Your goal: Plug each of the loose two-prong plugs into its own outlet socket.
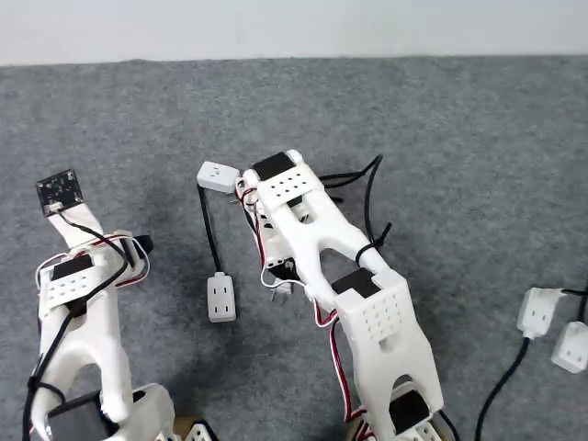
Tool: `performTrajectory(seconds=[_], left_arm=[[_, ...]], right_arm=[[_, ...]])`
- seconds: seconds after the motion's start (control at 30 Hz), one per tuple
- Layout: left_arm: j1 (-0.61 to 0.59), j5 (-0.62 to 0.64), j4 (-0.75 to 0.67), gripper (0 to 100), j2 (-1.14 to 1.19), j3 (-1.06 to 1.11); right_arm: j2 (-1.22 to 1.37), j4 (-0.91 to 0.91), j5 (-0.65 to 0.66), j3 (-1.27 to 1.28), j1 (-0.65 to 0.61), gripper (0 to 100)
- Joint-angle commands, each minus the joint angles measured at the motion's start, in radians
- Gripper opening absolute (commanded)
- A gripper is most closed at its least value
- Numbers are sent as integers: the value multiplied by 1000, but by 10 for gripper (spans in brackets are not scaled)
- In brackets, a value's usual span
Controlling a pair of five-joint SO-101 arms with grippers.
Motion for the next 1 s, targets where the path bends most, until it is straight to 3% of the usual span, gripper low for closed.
performTrajectory(seconds=[0.0,0.17,0.33,0.53,0.7,0.83,0.97], left_arm=[[0,-11,14,286,-2,-39],[0,-11,14,286,-3,-39],[2,-11,14,286,-3,-39],[2,-12,14,286,-2,-41],[2,-12,14,286,0,-42],[2,-12,14,286,2,-44],[2,-12,14,286,2,-44]], right_arm=[[-65,-13,-74,-17,22,9],[-130,-54,-196,-20,22,22],[-108,-111,-302,5,-16,120],[-5,-159,-374,26,-5,123],[38,-176,-381,21,-10,112],[15,-176,-390,21,-18,9],[-10,-173,-390,26,-10,8]])
